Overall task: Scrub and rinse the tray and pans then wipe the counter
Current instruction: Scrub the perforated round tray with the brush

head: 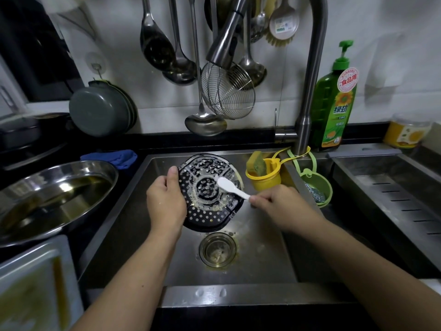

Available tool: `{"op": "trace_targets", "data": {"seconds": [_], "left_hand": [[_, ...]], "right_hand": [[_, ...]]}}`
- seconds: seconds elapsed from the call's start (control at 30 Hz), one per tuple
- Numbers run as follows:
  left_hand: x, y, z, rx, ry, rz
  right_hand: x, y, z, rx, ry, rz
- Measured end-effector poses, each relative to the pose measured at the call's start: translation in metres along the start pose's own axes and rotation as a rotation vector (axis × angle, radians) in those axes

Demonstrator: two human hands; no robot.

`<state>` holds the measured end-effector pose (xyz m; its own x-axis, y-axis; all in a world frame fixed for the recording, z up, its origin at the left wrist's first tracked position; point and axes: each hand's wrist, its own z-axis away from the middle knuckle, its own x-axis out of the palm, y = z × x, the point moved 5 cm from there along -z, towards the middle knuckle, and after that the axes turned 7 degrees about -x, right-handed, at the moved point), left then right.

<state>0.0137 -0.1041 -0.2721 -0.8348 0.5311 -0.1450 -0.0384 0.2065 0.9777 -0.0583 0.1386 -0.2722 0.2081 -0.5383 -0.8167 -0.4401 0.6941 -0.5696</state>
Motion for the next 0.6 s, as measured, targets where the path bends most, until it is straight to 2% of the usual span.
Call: {"op": "trace_targets", "data": {"seconds": [0.13, 0.27, 0.37, 0.4, 0.5, 0.6], "left_hand": [[0.002, 0.003, 0.002, 0.033, -0.024, -0.004], [0.0, 0.002, 0.0, 0.036, -0.013, -0.004], [-0.002, 0.001, 0.0, 0.006, 0.009, 0.017], [-0.002, 0.0, 0.0, -0.001, 0.018, 0.025], [-0.004, -0.003, -0.003, -0.051, 0.05, 0.054], [-0.005, -0.013, -0.008, -0.139, 0.068, 0.104]], "right_hand": [[-0.015, 0.007, -0.005, 0.027, 0.152, 0.007], [0.0, 0.0, 0.0, -0.012, -0.01, 0.003], [-0.014, 0.01, -0.003, 0.04, 0.127, 0.023], [-0.014, 0.012, -0.003, 0.043, 0.124, 0.014], [0.003, 0.003, 0.001, -0.01, -0.028, 0.015], [-0.004, 0.005, -0.002, 0.005, 0.061, 0.027]]}}
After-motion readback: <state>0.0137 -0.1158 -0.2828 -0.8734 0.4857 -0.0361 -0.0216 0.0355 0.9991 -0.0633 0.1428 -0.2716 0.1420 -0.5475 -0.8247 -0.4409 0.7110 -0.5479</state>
